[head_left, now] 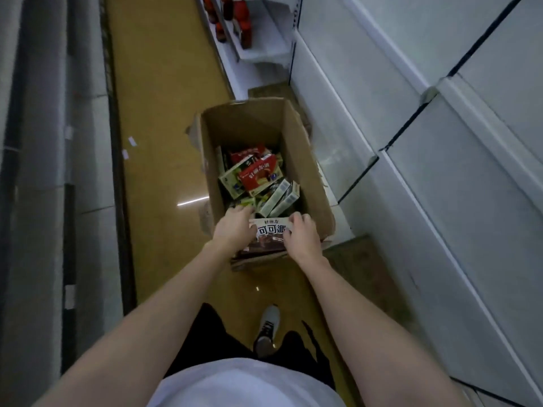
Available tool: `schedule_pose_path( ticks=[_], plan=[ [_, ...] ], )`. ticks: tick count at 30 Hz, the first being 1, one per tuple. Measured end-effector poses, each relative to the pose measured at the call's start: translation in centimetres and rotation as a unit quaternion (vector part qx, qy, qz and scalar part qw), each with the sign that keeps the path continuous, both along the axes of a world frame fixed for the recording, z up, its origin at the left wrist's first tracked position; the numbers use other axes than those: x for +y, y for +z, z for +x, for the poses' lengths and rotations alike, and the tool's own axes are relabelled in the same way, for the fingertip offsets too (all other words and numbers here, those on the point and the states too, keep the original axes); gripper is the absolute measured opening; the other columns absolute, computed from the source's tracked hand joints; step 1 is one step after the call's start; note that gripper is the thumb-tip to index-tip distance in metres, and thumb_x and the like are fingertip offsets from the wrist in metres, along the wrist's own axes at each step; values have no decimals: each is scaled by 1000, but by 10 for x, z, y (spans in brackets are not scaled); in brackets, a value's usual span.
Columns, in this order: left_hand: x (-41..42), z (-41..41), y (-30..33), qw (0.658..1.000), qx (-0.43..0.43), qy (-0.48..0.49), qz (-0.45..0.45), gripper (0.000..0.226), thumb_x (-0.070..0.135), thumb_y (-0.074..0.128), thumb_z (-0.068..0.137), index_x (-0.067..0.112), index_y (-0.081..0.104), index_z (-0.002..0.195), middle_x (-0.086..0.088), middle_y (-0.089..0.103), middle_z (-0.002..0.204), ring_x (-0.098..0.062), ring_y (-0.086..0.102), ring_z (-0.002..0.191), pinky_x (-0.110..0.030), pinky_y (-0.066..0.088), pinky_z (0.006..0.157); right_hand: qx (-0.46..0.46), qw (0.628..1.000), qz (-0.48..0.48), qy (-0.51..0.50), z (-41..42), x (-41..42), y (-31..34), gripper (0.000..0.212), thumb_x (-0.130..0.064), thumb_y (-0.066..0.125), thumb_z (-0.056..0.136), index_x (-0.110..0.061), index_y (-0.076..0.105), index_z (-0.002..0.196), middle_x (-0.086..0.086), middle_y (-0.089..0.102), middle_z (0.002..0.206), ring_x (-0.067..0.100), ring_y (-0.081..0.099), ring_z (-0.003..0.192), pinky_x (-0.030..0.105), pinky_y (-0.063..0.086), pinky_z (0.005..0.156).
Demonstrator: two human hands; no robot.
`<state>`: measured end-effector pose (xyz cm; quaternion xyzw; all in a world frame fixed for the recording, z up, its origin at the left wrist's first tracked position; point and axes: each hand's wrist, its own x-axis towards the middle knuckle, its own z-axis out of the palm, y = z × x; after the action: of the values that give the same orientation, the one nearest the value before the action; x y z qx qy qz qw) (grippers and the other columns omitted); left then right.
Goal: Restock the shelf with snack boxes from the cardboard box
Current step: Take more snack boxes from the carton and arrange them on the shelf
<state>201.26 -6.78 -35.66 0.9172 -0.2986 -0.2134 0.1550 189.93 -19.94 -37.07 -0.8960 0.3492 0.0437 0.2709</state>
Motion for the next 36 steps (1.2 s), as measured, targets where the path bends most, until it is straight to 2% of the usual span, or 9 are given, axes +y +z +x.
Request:
schedule_pose_path(
  ticks=[5,9,13,16,19,24,27,31,36],
  plan=[
    [-49,61,-29,998,61,-23,21,34,21,56,90,15,55,124,-5,60,117,-26,60,106,-40,55,81,3,989,87,-120,47,-29,-22,26,-21,53,98,-12,52,123,8,50,122,26,55,110,36,47,90],
    [-99,108,-59,990,138,-34,4,43,17,61,91,12,50,133,-7,61,123,-26,60,110,-38,53,89,14,969,126,-213,89,-50,-41,30,-20,56,97,-9,51,125,10,49,126,28,55,112,33,43,88],
    [-141,144,-85,977,140,-146,72,37,20,58,92,11,51,127,-10,61,117,-30,61,108,-40,53,89,37,951,144,-271,125,-67,-61,36,-21,58,96,-6,49,127,15,48,127,33,52,114,39,44,95],
    [-171,166,-106,955,136,-243,100,42,19,57,91,11,48,131,-12,59,119,-33,61,108,-40,52,85,68,933,164,-314,150,-81,-79,44,-24,60,95,-5,45,131,17,44,130,36,51,117,45,47,99],
    [-197,179,-124,932,127,-321,112,46,15,58,90,7,45,133,-15,52,131,-37,56,116,-43,49,93,100,918,173,-344,166,-90,-97,46,-27,61,94,-6,44,131,18,44,132,37,51,118,48,47,99],
    [-226,188,-148,873,136,-426,197,55,18,58,91,5,35,139,-17,39,146,-39,50,124,-44,45,97,132,896,191,-378,173,-91,-124,43,-28,56,98,-8,41,133,17,49,132,37,54,118,42,47,90],
    [-227,190,-158,848,110,-459,242,69,24,58,94,12,22,151,-13,20,154,-43,33,136,-49,35,106,157,892,169,-388,174,-84,-128,42,-31,52,100,-11,40,135,14,52,133,35,55,119,40,46,87],
    [-222,192,-165,862,81,-435,248,59,20,60,93,15,32,145,-14,15,152,-44,33,134,-50,39,107,147,897,157,-385,174,-77,-125,35,-31,54,99,-9,46,125,16,58,124,36,58,114,39,47,82],
    [-195,189,-167,924,106,-300,213,49,22,61,95,13,36,136,-19,22,152,-45,52,117,-50,49,94,138,890,210,-380,177,-71,-108,57,-27,69,91,-5,37,135,18,61,127,33,61,114,35,49,80]
  ],
)
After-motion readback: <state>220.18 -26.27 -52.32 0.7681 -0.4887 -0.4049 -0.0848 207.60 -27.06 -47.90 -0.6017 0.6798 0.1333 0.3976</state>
